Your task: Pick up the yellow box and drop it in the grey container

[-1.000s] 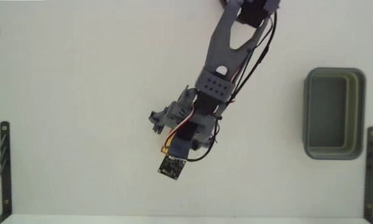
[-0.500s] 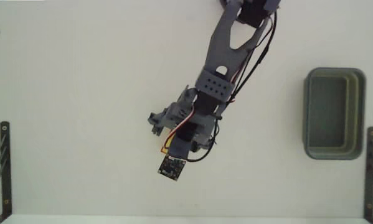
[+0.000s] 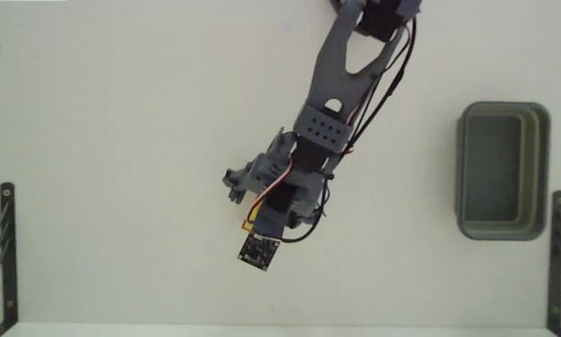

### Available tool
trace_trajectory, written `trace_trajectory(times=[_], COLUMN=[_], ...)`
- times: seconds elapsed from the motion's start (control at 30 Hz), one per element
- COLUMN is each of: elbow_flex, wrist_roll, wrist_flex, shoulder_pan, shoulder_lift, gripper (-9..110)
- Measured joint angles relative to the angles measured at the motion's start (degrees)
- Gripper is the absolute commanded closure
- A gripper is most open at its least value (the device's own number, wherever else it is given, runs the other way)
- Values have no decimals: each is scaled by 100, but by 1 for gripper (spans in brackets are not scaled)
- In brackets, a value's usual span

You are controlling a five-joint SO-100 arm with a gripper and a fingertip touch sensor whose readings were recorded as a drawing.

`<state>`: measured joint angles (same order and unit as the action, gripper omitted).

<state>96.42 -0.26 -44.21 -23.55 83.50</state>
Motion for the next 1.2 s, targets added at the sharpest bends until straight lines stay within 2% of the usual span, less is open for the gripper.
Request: trace_trajectory(times=[1.2], elbow_flex=[105], wrist_roll=[0], wrist_flex=[105], shoulder_pan=[0], shoulder_lift=[0], gripper=[-7])
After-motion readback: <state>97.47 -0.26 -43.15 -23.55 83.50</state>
